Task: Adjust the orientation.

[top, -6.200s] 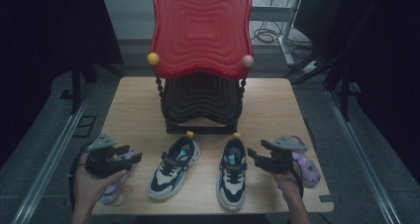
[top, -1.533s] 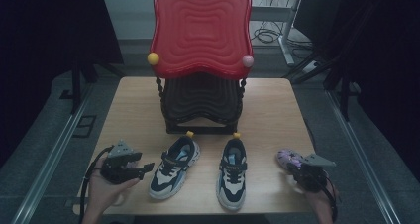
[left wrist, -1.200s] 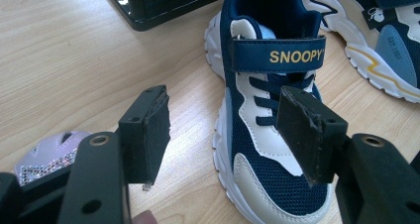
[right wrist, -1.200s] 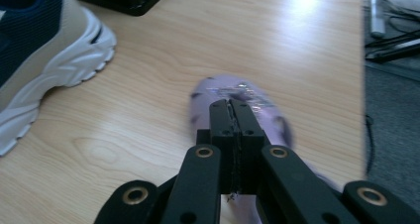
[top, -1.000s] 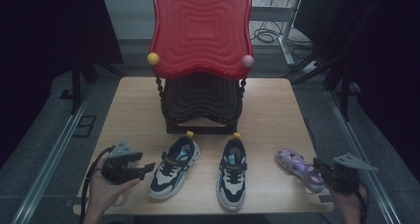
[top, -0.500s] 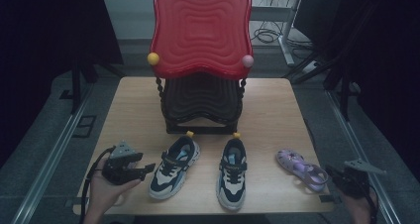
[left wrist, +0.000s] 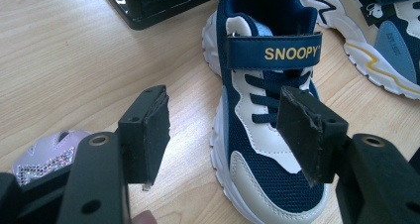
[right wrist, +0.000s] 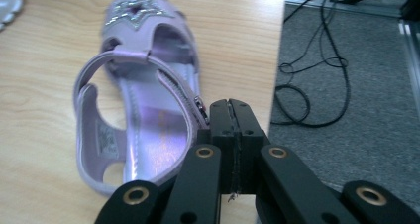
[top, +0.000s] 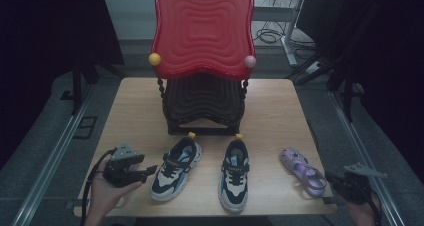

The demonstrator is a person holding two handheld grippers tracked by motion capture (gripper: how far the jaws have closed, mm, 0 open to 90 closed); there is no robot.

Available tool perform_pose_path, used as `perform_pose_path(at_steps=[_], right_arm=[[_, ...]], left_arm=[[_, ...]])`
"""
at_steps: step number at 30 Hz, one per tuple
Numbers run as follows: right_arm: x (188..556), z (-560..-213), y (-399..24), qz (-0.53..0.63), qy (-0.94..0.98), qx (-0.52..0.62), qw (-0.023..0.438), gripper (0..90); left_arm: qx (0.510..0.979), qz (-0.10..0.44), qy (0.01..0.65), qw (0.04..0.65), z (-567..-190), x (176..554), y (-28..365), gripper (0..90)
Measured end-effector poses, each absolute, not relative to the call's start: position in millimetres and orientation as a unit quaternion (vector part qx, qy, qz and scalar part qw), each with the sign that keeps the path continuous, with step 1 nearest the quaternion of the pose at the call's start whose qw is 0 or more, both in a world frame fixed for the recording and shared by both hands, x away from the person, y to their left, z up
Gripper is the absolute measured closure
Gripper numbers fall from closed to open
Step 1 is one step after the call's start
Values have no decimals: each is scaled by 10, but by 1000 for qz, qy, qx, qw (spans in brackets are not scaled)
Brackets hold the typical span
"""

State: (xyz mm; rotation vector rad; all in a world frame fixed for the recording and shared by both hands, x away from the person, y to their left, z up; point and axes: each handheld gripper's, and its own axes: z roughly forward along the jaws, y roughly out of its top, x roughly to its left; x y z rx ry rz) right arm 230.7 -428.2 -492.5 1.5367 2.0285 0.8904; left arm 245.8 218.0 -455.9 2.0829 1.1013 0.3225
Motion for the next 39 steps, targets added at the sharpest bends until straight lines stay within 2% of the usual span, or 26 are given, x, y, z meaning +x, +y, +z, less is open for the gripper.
perform_pose_path(at_steps=[6,19,31,39], right_arm=[[2307,-4950,-4212,336,743,543,201,898],[2294,-4799,-4197,351,726,538,246,888],[2325,-4749,-3993,367,742,504,248,887],[2318,-4738,-3877,371,751,491,238,819]], left_arm=[[813,123,432,371,-4584,2465,2192,373],[805,129,446,369,-4612,2482,2325,373],[791,138,472,363,-4588,2467,2466,377],[791,138,476,358,-4575,2404,2472,377]])
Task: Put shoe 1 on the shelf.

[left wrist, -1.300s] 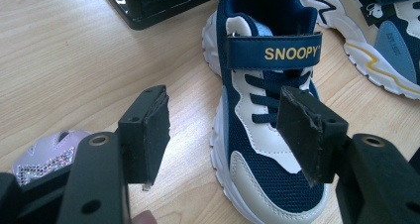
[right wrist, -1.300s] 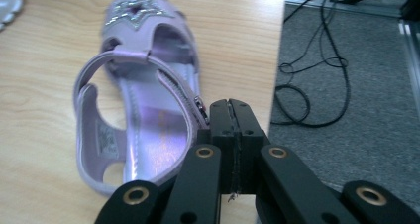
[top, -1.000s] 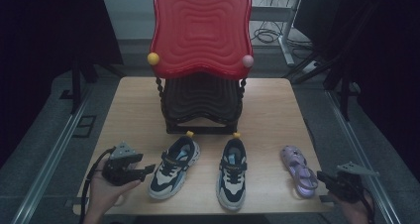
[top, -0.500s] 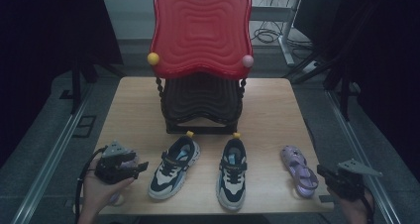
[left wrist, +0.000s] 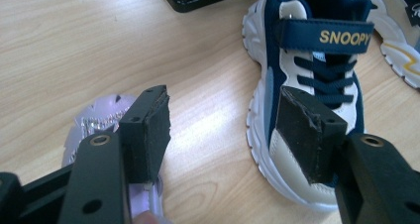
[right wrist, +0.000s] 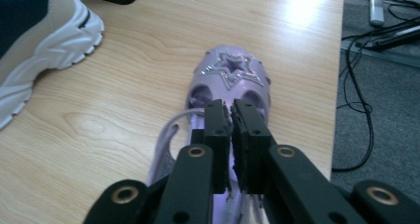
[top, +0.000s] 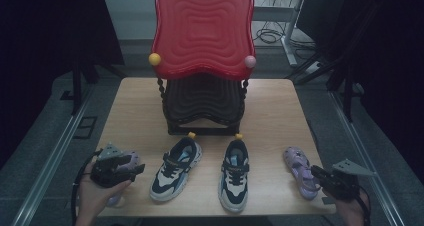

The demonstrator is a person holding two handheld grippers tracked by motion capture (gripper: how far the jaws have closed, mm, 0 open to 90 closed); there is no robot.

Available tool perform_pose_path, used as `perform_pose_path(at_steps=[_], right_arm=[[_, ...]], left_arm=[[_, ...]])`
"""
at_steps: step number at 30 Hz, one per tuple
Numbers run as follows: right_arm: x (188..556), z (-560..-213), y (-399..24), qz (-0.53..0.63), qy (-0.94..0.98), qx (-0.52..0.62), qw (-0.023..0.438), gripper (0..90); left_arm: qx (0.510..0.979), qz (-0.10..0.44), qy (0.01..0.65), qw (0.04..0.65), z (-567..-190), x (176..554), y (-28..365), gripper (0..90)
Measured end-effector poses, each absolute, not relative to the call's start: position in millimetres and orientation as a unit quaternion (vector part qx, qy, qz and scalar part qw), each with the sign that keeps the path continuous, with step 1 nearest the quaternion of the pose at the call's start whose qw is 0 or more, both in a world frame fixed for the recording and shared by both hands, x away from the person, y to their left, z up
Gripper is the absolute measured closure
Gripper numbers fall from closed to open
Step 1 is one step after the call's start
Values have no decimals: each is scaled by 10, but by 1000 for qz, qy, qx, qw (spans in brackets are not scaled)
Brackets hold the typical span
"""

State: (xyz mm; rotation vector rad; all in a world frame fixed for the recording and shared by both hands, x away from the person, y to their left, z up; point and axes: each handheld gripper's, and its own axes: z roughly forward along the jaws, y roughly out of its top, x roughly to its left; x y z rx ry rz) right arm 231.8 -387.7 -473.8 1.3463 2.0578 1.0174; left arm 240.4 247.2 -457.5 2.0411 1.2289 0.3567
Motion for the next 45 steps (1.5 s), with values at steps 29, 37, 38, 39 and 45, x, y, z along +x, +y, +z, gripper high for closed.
perform_pose_path(at_steps=[29,37,38,39,45], right_arm=[[2271,-4715,-3616,370,777,460,220,666],[2204,-4764,-3614,367,782,458,212,666],[2204,-4764,-3614,367,782,458,212,666],[2191,-4773,-3616,368,783,456,209,666],[2193,-4813,-3617,363,786,459,201,660]], left_arm=[[735,183,529,382,-4614,1822,2996,435],[750,180,535,346,-4722,1766,2972,474],[750,180,535,346,-4722,1766,2972,478],[753,174,536,341,-4762,1783,2966,478],[759,161,536,331,-4835,1831,2944,479]])
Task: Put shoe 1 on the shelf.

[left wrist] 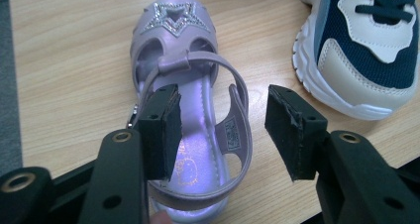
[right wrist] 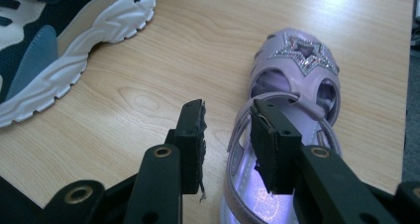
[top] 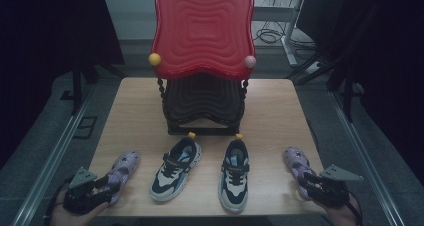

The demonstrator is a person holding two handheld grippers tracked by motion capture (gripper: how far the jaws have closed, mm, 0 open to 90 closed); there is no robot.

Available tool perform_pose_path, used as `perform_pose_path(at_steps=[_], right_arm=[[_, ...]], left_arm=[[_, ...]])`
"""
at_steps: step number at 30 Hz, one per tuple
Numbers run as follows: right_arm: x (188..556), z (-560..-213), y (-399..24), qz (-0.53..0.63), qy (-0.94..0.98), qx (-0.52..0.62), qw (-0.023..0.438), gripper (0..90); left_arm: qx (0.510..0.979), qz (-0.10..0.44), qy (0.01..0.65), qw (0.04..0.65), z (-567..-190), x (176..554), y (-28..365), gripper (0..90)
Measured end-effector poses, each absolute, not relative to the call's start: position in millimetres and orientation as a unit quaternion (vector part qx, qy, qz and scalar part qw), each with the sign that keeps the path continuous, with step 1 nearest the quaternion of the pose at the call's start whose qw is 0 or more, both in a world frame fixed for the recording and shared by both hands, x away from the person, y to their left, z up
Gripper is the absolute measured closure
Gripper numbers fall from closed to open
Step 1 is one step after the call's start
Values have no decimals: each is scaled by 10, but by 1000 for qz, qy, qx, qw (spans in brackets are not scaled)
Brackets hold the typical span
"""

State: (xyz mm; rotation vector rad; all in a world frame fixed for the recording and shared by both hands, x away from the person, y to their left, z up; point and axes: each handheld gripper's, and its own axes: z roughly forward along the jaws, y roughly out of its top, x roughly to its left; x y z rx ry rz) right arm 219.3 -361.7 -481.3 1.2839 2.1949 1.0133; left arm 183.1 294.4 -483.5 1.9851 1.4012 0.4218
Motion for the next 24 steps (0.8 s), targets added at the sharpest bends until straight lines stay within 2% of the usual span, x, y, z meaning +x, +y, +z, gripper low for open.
perform_pose_path(at_steps=[6,17,24], right_arm=[[2216,-4860,-3610,350,791,461,196,657],[2304,-4979,-3601,328,799,469,185,662],[2332,-4988,-3599,322,798,474,186,707]], left_arm=[[770,150,531,320,-4897,1872,2919,506],[789,130,522,297,-4988,1960,2883,629],[806,121,509,278,-4997,2018,2798,652]])
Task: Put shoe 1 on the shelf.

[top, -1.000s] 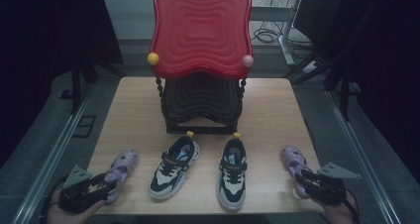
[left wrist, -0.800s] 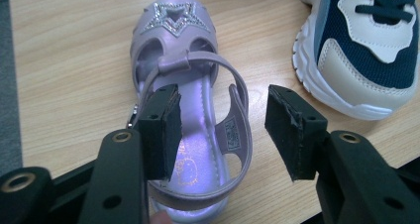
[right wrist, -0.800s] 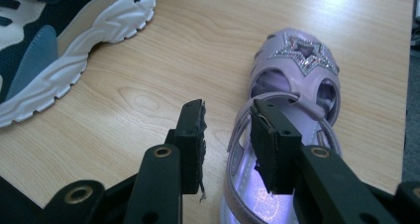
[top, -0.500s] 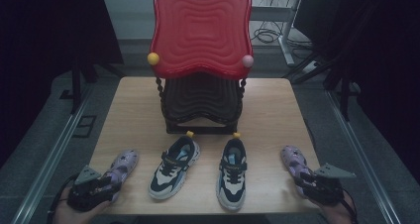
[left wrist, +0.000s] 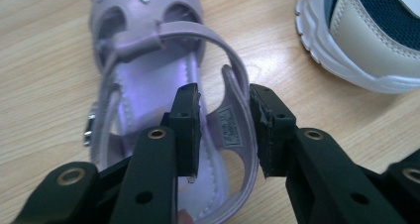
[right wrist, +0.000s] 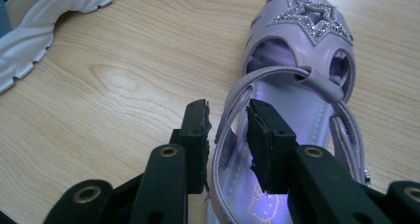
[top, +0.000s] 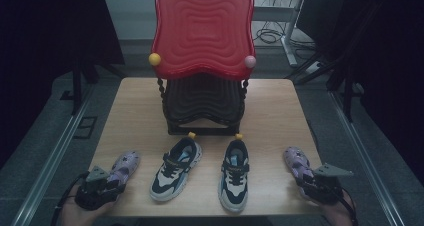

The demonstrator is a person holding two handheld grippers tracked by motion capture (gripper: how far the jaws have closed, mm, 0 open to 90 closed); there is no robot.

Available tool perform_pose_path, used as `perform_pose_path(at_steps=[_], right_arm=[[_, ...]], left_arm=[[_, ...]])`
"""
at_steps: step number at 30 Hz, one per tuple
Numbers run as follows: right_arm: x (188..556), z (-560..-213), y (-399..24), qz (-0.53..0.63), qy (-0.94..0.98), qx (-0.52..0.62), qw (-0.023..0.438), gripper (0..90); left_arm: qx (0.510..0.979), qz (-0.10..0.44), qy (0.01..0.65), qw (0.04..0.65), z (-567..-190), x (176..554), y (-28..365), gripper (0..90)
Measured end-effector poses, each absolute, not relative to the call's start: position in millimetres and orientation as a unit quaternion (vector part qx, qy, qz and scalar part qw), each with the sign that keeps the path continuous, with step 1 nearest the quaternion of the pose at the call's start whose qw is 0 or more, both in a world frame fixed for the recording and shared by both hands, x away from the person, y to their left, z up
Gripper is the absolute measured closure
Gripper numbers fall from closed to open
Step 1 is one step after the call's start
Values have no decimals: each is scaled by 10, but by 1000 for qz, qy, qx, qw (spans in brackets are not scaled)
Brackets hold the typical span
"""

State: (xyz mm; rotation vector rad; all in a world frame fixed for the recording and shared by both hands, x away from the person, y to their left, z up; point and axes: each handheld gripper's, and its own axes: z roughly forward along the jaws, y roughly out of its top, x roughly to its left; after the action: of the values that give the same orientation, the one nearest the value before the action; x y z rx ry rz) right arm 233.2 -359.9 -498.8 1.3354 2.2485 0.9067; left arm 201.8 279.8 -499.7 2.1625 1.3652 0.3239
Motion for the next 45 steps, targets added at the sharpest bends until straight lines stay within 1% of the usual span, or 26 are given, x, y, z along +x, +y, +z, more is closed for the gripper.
perform_pose_path(at_steps=[2,5,8,14,18,23,25,28,31,42,45], right_arm=[[2334,-4988,-3587,319,800,472,187,723],[2338,-4986,-3583,317,801,472,185,737],[2342,-4982,-3596,318,802,473,178,780],[2347,-4976,-3598,316,803,473,179,834],[2338,-4985,-3635,322,800,474,178,855],[2330,-4972,-3689,334,790,481,183,860],[2318,-4950,-3693,338,785,479,199,860],[2317,-4933,-3675,344,786,472,204,860],[2324,-4923,-3662,353,784,470,199,859],[2331,-4922,-3652,352,785,470,199,858],[2333,-4921,-3646,351,786,469,199,858]], left_arm=[[811,122,505,269,-5017,2033,2770,656],[811,126,505,268,-5019,2040,2764,719],[809,119,506,274,-5016,2053,2784,778],[804,122,509,284,-4996,2050,2823,835],[800,122,506,297,-4975,2057,2865,846],[799,131,502,303,-4925,2068,2879,848],[797,141,500,309,-4890,2082,2890,846],[794,139,492,328,-4860,2094,2901,847],[790,142,486,345,-4826,2105,2899,848],[788,165,478,350,-4759,2114,2873,841],[793,159,472,350,-4750,2118,2858,842]])
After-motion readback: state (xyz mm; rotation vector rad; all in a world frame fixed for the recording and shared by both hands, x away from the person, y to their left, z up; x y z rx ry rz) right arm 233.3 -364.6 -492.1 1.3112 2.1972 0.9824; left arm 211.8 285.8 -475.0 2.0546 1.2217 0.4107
